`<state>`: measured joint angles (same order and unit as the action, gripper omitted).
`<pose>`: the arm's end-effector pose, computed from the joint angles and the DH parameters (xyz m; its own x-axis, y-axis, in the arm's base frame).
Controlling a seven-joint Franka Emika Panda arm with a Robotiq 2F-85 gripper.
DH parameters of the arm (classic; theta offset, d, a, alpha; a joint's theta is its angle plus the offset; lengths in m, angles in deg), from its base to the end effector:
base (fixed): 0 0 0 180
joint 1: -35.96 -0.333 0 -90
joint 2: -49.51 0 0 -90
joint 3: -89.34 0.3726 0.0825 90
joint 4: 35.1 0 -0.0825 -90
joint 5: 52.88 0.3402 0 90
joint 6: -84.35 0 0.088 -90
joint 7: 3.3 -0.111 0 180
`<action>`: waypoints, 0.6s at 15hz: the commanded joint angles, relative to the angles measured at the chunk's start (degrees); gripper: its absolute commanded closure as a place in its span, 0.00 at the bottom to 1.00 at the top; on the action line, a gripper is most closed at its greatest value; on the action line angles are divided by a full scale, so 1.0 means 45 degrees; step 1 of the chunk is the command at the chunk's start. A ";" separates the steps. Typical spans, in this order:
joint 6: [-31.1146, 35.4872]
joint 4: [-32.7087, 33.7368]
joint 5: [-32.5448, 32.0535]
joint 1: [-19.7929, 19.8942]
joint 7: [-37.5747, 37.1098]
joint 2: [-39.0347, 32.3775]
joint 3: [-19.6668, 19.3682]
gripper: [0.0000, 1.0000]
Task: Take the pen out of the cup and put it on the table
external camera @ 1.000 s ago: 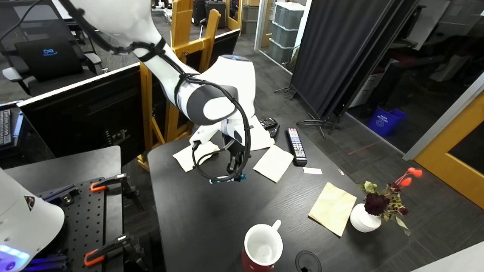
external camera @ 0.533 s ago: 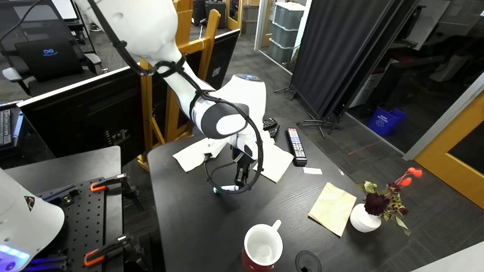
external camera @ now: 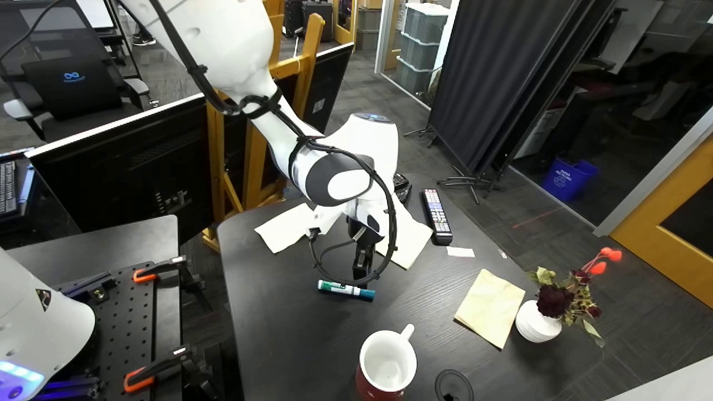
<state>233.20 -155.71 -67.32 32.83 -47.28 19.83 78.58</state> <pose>0.5780 -0.0663 0.2522 0.7918 -0.6004 0.1123 -0.6102 -0.7693 0.1894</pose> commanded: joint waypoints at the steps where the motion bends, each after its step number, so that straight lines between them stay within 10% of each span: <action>1: -0.0412 0.0366 0.0301 -0.0331 0.0177 -0.0061 -0.0339 0.19; 4: -0.0419 0.0415 0.0316 -0.0354 0.0198 -0.0055 -0.0379 0.00; 9: -0.0462 0.0494 0.0297 -0.0374 0.0207 -0.0040 -0.0415 0.00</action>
<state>233.20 -154.75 -67.32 32.26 -47.28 19.77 77.67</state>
